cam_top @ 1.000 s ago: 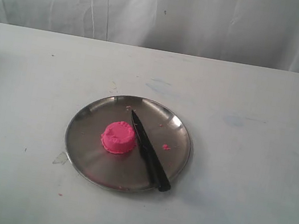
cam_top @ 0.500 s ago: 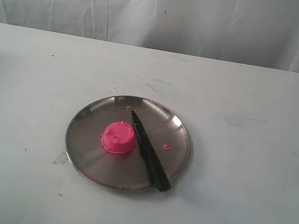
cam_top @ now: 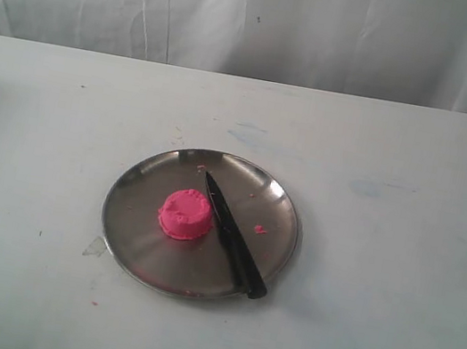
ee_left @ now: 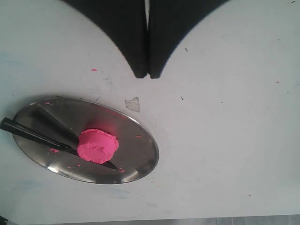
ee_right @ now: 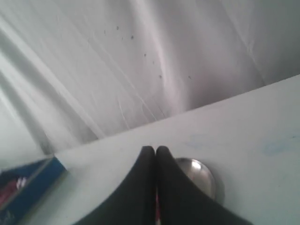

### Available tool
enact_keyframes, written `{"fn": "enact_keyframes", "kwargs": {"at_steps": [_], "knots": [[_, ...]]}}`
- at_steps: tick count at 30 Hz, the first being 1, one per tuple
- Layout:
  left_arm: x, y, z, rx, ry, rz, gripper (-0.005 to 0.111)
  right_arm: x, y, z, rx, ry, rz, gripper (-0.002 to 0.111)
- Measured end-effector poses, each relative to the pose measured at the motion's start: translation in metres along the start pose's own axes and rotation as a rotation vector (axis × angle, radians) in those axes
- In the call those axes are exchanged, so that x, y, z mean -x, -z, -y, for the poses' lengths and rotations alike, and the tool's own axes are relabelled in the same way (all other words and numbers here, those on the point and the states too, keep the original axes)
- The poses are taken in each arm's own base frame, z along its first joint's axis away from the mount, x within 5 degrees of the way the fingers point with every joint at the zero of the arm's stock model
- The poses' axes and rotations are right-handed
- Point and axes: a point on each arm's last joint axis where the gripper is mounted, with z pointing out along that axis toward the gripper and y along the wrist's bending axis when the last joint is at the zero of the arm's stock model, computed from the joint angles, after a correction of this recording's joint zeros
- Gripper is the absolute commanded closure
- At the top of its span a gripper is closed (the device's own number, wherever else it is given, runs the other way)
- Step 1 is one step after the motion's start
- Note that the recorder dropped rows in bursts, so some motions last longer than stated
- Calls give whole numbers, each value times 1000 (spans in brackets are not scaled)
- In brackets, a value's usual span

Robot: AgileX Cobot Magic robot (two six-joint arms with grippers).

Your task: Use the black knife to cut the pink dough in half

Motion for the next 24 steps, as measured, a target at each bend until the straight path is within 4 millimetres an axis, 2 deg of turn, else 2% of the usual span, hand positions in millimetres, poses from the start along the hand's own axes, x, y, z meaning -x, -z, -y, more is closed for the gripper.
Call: {"fn": "enact_keyframes", "kwargs": {"at_steps": [2,6,10,15,19,24], "knots": [[0,0,0,0,0,0,107,10,-10,-9,0,87,-113,108],[0,0,0,0,0,0,107,15,-41,-17,-23,242,-347,108],[0,0,0,0,0,0,107,15,-84,-18,-66,378,-534,108],[0,0,0,0,0,0,107,13,-141,-10,-140,519,-673,108],[0,0,0,0,0,0,107,1,-179,2,-189,535,-793,108],[0,0,0,0,0,0,107,-28,-200,10,-117,560,-969,108]]}}
